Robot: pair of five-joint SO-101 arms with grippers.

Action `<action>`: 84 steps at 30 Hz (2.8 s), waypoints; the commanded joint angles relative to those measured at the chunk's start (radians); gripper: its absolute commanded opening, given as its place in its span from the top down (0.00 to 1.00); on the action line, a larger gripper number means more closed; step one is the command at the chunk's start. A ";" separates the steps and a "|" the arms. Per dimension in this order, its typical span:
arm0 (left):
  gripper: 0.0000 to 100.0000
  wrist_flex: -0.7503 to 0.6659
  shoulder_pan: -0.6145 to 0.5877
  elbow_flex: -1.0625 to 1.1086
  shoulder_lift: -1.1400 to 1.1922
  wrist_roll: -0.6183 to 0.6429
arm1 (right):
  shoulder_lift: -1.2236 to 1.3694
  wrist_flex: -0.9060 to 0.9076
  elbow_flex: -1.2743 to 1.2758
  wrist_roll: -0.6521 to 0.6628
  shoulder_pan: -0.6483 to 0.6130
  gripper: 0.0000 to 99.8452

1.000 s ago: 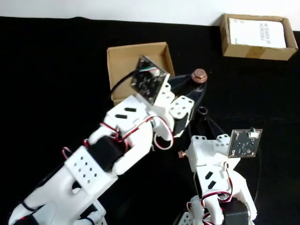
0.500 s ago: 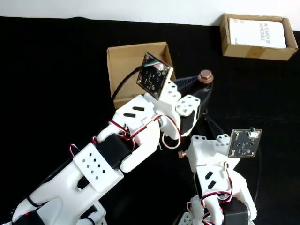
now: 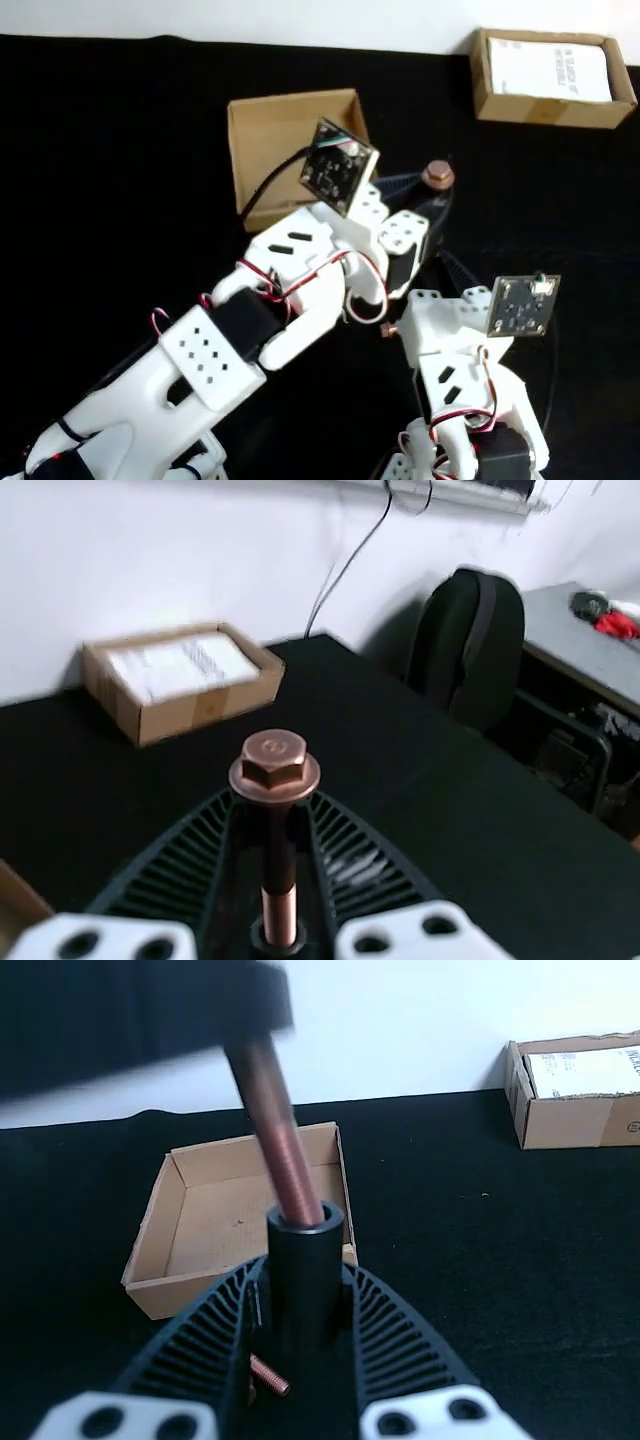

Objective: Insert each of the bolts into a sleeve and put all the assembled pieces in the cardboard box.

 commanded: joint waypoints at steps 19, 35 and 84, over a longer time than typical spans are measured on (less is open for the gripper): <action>0.86 0.295 0.061 0.025 -0.008 -0.060 | -0.004 -0.027 -0.008 -0.002 -0.005 0.99; 0.86 0.305 0.054 0.008 -0.010 -0.061 | -0.004 -0.027 -0.004 0.000 -0.005 0.99; 0.86 0.626 -0.332 0.008 -0.392 -0.061 | 0.174 -0.484 -0.105 0.115 0.160 0.99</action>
